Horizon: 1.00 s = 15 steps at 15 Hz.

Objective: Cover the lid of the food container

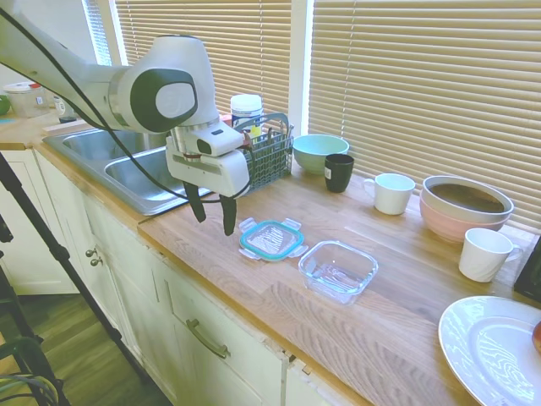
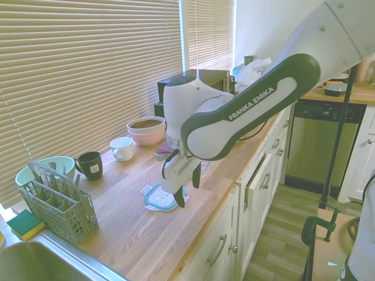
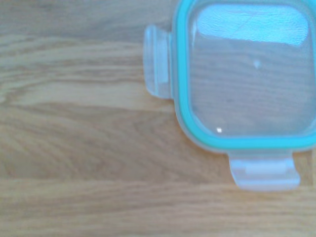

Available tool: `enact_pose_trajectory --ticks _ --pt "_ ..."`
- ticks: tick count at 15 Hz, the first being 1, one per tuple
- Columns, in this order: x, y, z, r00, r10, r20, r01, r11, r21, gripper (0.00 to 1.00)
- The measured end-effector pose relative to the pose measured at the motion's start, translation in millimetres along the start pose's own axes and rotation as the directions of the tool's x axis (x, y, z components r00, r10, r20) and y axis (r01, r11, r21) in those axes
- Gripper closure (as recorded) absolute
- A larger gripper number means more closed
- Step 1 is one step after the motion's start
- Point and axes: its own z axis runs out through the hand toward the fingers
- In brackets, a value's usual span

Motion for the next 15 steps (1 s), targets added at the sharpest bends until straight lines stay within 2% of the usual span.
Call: enact_pose_trajectory --ticks 4,7,15 --pt "10.5 -51.5 12.0 0.997 -0.019 -0.078 0.017 0.999 -0.034 0.00" --pt "16.5 -79.5 31.6 0.989 -0.051 -0.136 0.040 0.996 -0.082 0.00" --pt "28.9 -106.0 68.0 0.978 -0.116 -0.174 0.086 0.982 -0.170 0.00"
